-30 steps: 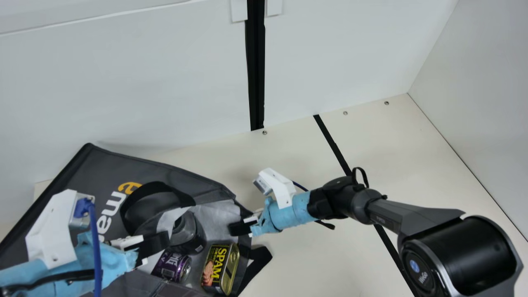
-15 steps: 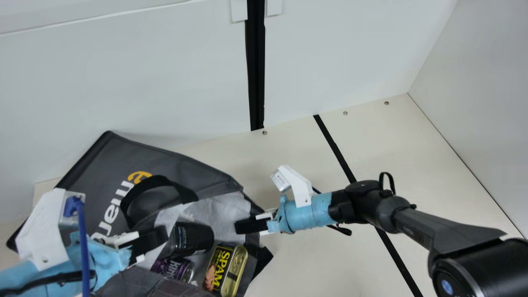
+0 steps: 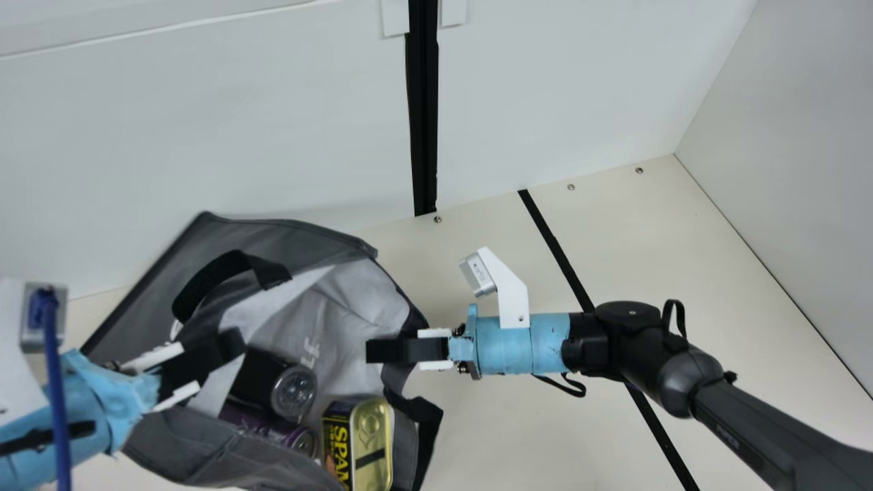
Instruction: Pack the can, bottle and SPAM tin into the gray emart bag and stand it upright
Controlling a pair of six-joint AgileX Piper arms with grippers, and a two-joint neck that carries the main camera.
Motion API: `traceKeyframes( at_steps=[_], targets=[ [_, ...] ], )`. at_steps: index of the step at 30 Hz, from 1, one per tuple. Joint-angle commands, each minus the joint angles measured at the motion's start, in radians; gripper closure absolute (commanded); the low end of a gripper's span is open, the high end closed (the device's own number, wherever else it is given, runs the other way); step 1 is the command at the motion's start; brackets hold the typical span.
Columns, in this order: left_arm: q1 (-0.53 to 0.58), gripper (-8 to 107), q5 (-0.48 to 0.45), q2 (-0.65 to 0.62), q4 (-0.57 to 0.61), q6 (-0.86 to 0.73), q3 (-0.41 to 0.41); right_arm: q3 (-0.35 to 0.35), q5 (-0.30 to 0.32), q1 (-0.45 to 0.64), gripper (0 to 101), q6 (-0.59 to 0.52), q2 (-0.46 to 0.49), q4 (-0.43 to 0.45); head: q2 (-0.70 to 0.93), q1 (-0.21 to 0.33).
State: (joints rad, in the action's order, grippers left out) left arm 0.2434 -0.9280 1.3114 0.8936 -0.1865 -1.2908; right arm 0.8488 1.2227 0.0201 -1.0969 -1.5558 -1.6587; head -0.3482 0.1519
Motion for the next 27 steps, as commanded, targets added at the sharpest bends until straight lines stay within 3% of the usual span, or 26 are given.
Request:
traceKeyframes(
  at_steps=[1,6,16,27],
  targets=[
    [-0.009,107,-0.010,-0.004,-0.005,0.009,-0.026,0.007,-0.003,-0.005,101,0.050,0.041,-0.048,-0.001,0.023],
    [-0.033,107,-0.041,-0.011,-0.014,0.037,-0.092,0.038,-0.003,-0.001,101,0.139,0.119,-0.086,-0.001,0.023],
    [-0.075,107,-0.120,-0.020,-0.024,0.082,-0.233,0.162,-0.003,0.043,101,0.366,0.264,-0.086,-0.001,0.023],
    [-0.112,107,-0.264,-0.029,-0.044,0.149,-0.399,0.221,-0.003,0.100,101,0.475,0.388,-0.086,-0.001,0.023]
  ],
)
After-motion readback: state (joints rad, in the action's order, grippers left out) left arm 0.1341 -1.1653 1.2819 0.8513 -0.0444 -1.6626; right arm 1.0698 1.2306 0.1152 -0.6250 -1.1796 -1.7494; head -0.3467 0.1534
